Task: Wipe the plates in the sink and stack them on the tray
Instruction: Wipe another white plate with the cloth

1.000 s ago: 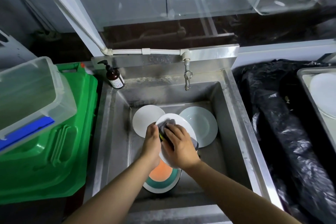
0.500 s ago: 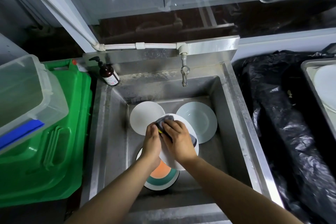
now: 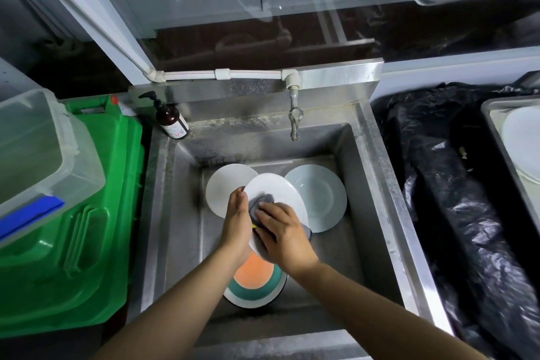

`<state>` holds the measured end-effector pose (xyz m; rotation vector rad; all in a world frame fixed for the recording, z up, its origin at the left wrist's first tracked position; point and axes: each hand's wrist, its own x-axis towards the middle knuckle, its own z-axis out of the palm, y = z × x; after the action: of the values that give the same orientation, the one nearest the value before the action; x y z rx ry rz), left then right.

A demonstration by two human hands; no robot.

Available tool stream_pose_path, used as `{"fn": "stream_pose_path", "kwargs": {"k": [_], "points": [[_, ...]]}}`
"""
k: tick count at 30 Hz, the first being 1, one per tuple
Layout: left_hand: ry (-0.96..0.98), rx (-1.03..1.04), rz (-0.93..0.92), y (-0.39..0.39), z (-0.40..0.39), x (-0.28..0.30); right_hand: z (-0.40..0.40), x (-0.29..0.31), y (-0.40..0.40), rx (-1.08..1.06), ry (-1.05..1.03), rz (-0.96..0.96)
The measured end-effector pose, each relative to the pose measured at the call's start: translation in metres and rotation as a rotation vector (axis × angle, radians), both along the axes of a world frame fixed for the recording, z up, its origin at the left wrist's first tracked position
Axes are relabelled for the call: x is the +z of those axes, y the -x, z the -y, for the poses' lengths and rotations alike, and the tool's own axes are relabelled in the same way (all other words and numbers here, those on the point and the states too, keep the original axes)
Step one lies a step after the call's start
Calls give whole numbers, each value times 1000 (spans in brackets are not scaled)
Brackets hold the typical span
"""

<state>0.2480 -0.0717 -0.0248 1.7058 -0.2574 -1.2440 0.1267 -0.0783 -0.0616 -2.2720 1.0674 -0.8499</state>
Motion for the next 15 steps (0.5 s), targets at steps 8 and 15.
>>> {"fn": "stream_pose_path", "kwargs": {"k": [8,15], "points": [[9,6,-85,-1,-10,7,49,-2,27,-191,-111,-111],[72,13,72,-9,4,7,-14,26,10,45,-42,6]]}}
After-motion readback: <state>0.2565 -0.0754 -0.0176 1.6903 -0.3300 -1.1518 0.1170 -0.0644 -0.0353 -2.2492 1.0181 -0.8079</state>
